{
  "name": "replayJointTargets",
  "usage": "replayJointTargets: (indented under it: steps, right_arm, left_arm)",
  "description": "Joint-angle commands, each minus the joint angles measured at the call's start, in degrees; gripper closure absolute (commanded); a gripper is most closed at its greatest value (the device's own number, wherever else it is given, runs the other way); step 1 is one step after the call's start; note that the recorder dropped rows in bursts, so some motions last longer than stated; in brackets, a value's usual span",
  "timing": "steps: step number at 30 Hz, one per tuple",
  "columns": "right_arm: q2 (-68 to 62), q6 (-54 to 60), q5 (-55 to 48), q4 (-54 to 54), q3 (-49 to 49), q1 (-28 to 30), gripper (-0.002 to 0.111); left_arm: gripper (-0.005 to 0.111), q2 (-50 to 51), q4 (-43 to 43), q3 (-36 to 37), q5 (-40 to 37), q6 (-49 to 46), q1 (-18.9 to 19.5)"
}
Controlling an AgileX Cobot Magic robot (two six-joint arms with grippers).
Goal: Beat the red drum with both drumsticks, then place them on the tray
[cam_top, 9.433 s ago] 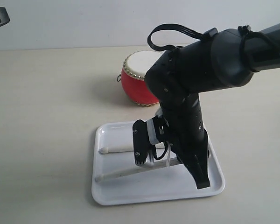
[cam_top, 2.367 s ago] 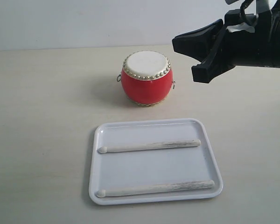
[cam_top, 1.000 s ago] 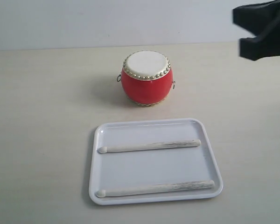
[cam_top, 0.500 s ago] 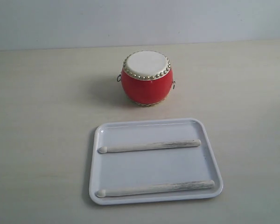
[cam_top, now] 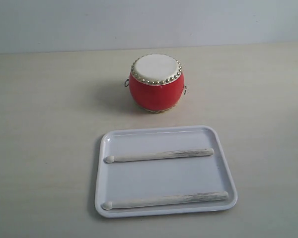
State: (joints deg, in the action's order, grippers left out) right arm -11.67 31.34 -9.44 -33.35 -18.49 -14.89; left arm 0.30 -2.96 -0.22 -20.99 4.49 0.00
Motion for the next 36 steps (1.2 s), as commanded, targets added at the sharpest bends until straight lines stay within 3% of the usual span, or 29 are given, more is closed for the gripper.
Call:
replayJointTargets:
  steps: [1,10,23,36]
  right_arm:
    - [0.34,-25.46,-1.69,22.36,0.39,0.38,0.108]
    - [4.04,-25.02,-1.48,25.92,3.08,1.25,0.108]
    - [6.96,-25.51,-1.26,28.08,12.98,16.95,0.108]
    - [11.67,-25.51,-4.85,32.31,18.49,17.52,0.108]
  left_arm:
    - [0.107,-0.30,0.34,0.22,0.68,-0.24,0.07]
    - [0.107,-0.30,0.34,0.22,0.68,-0.24,0.07]
    - [0.107,-0.30,0.34,0.22,0.68,-0.24,0.07]
    - [0.107,-0.30,0.34,0.22,0.68,-0.24,0.07]
